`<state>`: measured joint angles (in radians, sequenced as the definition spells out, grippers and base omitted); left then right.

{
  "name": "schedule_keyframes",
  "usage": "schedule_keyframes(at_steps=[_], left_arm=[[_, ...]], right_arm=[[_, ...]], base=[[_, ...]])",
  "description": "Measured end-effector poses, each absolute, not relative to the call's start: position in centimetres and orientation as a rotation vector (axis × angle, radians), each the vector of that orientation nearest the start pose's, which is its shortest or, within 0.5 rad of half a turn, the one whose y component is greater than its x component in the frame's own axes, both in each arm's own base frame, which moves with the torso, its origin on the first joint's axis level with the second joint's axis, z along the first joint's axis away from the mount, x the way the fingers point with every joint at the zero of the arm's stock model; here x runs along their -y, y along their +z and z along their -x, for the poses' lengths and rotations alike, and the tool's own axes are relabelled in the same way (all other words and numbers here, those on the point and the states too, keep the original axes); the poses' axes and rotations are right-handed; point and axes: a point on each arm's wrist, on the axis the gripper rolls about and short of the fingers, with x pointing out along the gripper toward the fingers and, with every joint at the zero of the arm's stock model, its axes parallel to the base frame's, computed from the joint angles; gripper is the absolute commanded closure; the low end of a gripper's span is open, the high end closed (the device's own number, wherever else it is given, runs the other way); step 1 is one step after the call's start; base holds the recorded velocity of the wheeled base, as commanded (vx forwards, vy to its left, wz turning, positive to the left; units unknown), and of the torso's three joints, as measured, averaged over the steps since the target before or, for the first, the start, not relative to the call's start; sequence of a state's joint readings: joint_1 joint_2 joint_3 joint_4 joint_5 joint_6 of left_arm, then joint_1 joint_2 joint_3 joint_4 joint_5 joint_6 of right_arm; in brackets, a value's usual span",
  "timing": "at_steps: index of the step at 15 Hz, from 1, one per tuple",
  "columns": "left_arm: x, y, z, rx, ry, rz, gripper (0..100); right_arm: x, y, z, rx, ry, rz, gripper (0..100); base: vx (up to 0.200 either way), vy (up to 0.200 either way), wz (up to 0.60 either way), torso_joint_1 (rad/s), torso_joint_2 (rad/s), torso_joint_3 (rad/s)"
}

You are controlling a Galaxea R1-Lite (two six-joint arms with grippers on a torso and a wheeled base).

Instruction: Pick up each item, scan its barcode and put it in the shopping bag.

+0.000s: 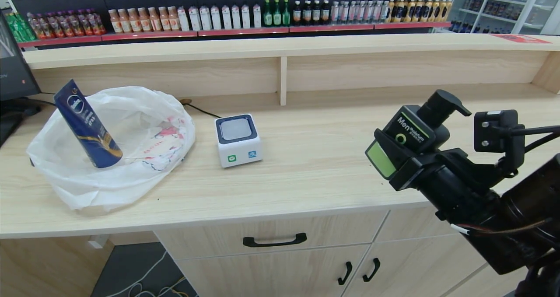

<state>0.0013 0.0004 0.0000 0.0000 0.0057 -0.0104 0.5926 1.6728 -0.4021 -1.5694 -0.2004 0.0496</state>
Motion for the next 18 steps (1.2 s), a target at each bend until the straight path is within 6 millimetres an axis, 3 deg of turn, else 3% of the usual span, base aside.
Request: schedule_keyframes(at_steps=[18], left_arm=[[0.0,7.5,2.3,-0.002,0.006,-0.002,0]], right_arm=[[-15.4,19.7,-22.7,0.325,0.422,-0.196,100]], base=[[-0.011,0.0,0.0,0.0,0.0,0.0]])
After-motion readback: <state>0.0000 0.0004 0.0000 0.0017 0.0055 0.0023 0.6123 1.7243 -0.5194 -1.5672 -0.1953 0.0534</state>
